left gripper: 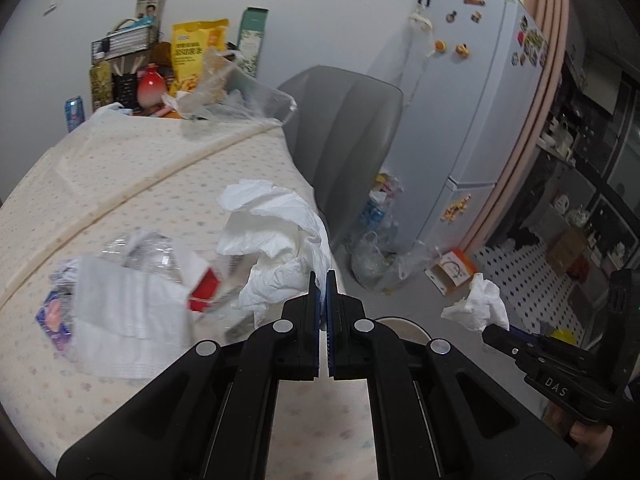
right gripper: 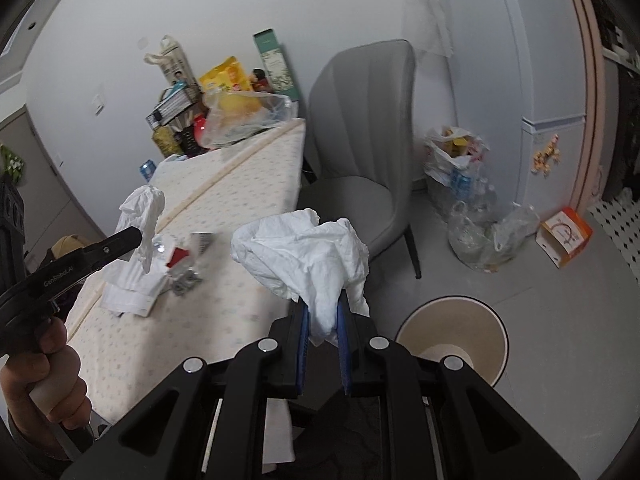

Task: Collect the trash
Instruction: 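Carry the white tissue in the right tool over to the floor bin, then open the right tool to drop the tissue into the bin, then move the right tool back over the table toward the trash, then grasp the white face masks with the right tool while the left tool grasps the wet-wipe pack, then carry the masks and wet-wipe pack in both tools toward the bin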

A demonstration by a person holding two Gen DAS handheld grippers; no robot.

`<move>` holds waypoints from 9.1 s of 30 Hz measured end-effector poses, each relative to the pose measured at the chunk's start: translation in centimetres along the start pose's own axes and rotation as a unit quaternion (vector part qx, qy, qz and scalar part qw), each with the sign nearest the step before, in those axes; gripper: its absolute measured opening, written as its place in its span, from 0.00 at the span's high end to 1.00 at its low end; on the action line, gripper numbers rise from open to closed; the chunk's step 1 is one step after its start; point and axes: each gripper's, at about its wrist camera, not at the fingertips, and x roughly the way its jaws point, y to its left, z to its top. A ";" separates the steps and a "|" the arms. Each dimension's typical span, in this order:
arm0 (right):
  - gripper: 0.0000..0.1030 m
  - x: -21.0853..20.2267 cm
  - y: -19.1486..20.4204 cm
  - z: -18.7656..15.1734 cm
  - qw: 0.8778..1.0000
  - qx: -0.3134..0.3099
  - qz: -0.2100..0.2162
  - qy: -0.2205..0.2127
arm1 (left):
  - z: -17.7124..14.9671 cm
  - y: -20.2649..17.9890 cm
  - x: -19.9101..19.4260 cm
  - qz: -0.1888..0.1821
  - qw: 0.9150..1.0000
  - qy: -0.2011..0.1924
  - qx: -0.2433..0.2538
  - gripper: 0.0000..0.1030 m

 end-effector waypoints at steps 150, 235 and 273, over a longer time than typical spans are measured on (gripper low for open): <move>0.14 3.6 19.8 0.6 0.987 -0.158 -0.002 0.021 | -3.9 22.8 -8.6 0.035 0.979 -0.082 -0.182 0.06; 0.97 3.0 16.7 0.8 0.986 -0.086 0.143 0.012 | -3.3 20.9 -8.8 0.110 0.986 -0.019 -0.123 0.88; 0.97 2.2 -4.6 0.6 0.997 0.071 0.018 0.005 | 0.9 -2.3 5.8 -0.038 0.995 0.072 0.049 0.88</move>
